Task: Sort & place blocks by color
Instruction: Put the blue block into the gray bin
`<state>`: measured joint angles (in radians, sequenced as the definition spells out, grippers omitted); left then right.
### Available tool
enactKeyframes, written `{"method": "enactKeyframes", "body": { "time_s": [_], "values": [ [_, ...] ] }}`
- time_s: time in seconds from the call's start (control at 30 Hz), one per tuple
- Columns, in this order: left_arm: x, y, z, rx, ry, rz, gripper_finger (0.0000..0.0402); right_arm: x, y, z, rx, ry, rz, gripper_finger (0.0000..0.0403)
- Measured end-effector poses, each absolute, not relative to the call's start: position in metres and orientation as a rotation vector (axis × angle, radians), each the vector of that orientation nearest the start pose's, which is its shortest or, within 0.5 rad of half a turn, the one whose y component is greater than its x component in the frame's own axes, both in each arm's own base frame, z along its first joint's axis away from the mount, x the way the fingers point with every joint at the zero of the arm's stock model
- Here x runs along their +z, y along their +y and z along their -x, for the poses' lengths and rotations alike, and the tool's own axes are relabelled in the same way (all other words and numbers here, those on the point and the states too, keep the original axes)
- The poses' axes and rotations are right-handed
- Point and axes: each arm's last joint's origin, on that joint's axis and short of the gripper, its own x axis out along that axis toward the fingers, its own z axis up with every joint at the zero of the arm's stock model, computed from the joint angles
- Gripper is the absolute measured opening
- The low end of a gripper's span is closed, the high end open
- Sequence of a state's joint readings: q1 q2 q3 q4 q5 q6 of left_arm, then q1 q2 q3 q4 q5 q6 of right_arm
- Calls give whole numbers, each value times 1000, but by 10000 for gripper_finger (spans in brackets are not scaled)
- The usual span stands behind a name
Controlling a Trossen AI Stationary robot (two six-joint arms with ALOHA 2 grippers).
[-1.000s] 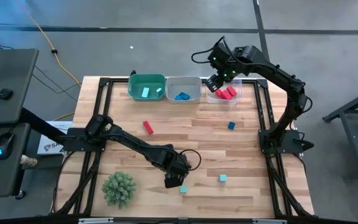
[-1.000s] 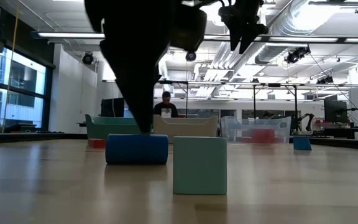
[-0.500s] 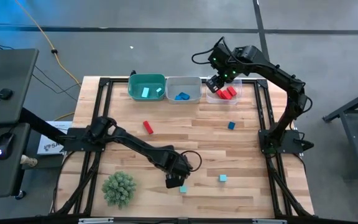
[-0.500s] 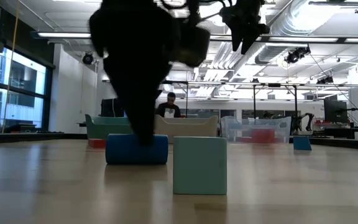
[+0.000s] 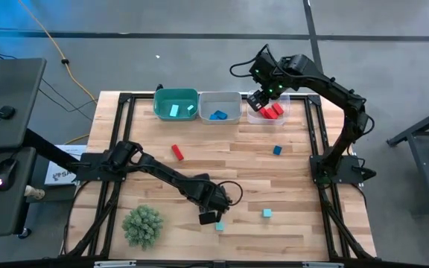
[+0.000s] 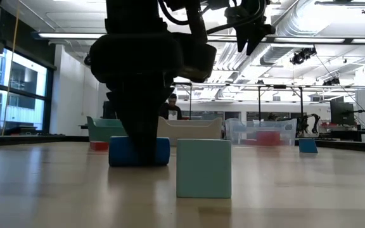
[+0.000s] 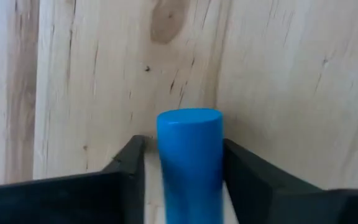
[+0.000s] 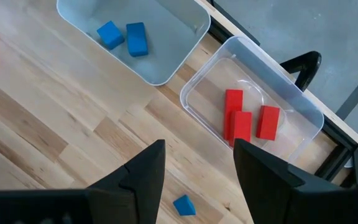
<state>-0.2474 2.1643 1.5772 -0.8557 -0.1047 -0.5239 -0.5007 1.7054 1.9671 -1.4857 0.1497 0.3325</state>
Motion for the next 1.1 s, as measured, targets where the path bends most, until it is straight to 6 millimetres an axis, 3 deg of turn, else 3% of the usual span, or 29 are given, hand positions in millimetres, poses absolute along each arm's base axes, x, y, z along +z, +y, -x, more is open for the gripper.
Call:
{"method": "enactKeyframes", "body": {
  "time_s": [0.23,0.53,0.8,1.1],
  "values": [
    [142,-100,-405,219,1403,153,14,396,-152,-269,-754,1133,-477,181],
    [155,-85,-406,200,1386,172,4,396,-152,-269,-750,1136,-470,181],
    [196,-40,-406,231,1273,206,2,396,-160,-265,-733,1156,-423,181],
    [238,32,-401,311,1107,252,1,396,-169,-259,-712,1174,-386,181]
  ]
}}
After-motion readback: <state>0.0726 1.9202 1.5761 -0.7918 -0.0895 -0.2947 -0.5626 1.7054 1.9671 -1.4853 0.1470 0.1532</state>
